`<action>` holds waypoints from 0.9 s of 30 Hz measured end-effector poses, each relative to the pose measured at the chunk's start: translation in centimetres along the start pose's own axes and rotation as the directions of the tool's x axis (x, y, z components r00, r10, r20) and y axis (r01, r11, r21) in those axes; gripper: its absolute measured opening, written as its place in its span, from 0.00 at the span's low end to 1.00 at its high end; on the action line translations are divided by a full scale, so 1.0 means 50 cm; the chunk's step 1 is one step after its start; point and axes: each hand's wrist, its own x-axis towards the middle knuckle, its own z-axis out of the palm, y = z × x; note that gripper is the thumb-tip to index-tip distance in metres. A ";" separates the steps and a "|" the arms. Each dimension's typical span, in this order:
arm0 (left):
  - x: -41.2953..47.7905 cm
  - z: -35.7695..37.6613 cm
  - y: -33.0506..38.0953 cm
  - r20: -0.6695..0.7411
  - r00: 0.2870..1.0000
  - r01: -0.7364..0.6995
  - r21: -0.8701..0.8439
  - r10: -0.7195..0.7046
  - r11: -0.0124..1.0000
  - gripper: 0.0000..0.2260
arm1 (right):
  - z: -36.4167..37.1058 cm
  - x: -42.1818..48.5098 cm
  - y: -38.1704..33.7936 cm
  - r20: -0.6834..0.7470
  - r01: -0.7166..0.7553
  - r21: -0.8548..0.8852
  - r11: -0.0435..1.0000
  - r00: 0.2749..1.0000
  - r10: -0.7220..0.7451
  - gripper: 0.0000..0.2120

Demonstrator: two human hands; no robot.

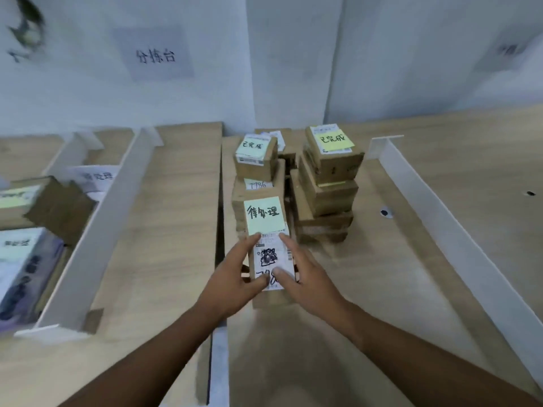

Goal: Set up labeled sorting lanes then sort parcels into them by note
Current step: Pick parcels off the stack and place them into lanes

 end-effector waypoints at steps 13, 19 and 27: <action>-0.392 -0.583 -0.226 -0.366 0.926 0.104 0.011 -0.093 0.995 0.36 | 0.546 0.067 -0.482 0.244 0.265 0.110 0.958 0.927 -0.284 0.32; -0.504 -0.797 -0.337 -0.347 0.925 0.160 -0.005 -0.152 0.987 0.36 | 0.775 0.063 -0.626 0.250 0.257 0.085 0.963 0.930 -0.270 0.31; -0.390 -0.920 -0.430 -0.194 0.975 0.111 0.016 -0.106 0.994 0.36 | 0.856 0.171 -0.658 0.193 0.110 -0.021 0.994 0.976 -0.104 0.32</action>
